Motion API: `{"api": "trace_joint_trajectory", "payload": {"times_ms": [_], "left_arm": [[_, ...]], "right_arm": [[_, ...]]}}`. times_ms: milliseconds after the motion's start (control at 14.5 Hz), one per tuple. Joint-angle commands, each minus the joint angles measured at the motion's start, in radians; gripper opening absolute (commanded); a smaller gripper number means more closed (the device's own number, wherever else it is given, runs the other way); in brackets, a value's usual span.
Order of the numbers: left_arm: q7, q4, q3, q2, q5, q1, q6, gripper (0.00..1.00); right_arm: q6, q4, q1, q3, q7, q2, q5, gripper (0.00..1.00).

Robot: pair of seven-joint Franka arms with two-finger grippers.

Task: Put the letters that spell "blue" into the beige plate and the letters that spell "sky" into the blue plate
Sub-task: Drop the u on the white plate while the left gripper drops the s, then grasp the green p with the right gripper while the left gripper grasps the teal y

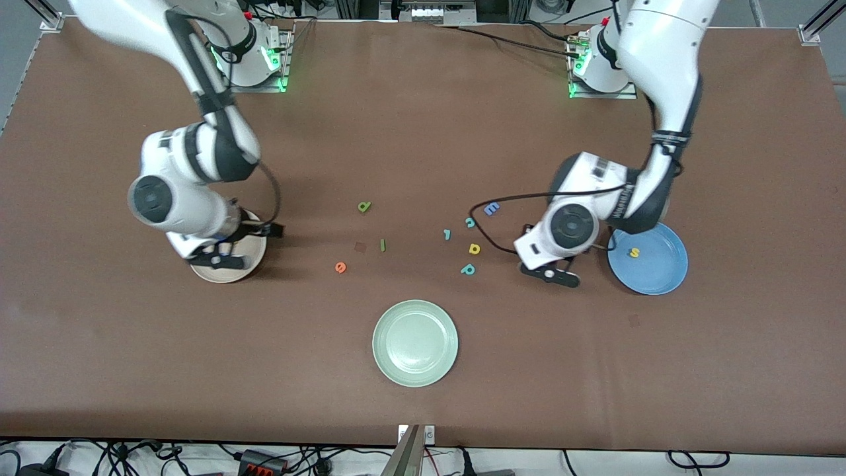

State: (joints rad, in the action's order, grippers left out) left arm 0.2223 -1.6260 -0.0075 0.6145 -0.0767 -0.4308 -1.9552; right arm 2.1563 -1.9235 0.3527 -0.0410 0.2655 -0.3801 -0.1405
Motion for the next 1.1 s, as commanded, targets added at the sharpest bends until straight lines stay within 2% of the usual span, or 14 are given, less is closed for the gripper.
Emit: {"api": "trace_joint_trajectory", "payload": {"times_ms": [0, 207, 276, 414, 483, 621, 1034], "left_arm": [[0.032, 0.132, 0.009, 0.074, 0.000, 0.007, 0.015, 1.00], [-0.004, 0.123, 0.004, 0.082, -0.011, -0.012, 0.012, 1.00], [-0.006, 0.123, 0.006, 0.102, -0.017, -0.029, -0.003, 0.94], [-0.006, 0.114, 0.006, 0.120, -0.015, -0.032, -0.042, 0.72], [-0.008, 0.092, 0.004, 0.123, -0.017, -0.023, -0.054, 0.69], [-0.029, 0.034, 0.003, 0.117, -0.014, 0.003, -0.137, 0.69], [-0.035, 0.011, 0.003, 0.123, -0.015, -0.002, -0.188, 0.66]], "right_arm": [[0.074, -0.026, 0.136, -0.007, 0.084, -0.012, -0.010, 1.00], [0.152, -0.026, 0.222, -0.007, 0.240, -0.054, -0.010, 1.00], [0.171, -0.026, 0.244, -0.007, 0.286, -0.066, -0.010, 1.00], [0.207, -0.026, 0.307, -0.007, 0.427, -0.092, -0.010, 1.00], [0.223, -0.026, 0.322, -0.008, 0.499, -0.103, -0.010, 1.00], [0.252, -0.026, 0.337, -0.008, 0.657, -0.141, -0.010, 1.00], [0.371, -0.114, 0.365, -0.007, 0.877, -0.149, -0.010, 1.00]]}}
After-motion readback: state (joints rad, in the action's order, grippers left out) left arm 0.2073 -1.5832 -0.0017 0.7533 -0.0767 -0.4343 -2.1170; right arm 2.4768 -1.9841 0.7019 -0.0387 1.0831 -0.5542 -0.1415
